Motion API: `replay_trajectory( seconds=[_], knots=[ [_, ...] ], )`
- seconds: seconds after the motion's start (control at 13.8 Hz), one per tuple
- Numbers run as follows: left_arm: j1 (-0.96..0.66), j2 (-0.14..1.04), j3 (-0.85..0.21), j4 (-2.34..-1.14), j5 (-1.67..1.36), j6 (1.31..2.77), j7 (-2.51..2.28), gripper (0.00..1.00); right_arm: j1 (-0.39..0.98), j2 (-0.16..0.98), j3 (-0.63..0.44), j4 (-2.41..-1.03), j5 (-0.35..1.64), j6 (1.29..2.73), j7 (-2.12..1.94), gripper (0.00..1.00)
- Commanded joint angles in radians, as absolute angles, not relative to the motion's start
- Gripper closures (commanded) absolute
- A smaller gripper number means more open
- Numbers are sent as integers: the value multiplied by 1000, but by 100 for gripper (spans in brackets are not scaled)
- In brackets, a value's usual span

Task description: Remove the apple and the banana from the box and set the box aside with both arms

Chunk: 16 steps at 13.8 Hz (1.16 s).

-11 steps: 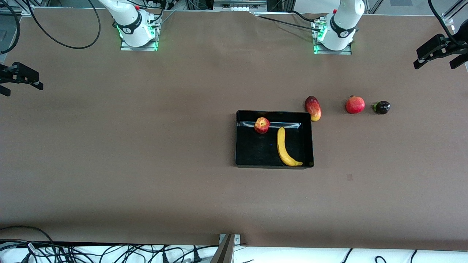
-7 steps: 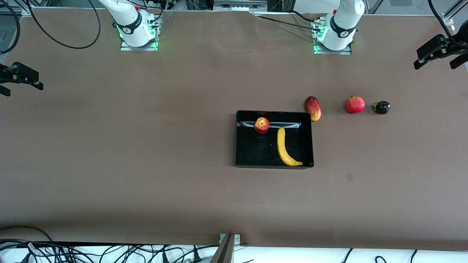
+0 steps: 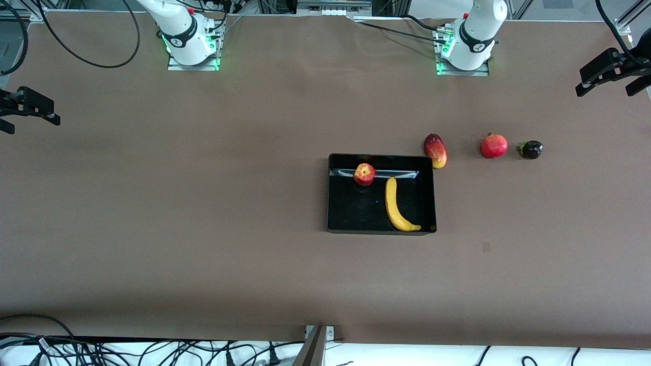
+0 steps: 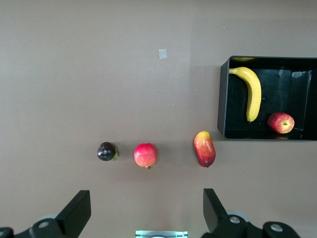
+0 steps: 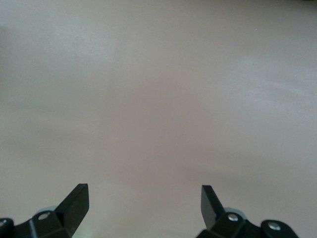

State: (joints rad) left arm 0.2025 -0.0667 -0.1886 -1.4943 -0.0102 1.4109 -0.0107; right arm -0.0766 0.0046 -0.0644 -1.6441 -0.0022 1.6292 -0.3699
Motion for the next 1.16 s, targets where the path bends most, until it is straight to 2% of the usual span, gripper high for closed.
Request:
replay_trajectory(
  seconds=[0.0,1.09],
  knots=[
    [196,-87,-175,-1517,-35,1408,9,0,-92,9,-51,-1629,-5,1614,-364,0],
    [181,-71,-175,-1523,-57,1420,-58,0,-92,11,-51,-1629,-5,1614,-364,0]
  ],
)
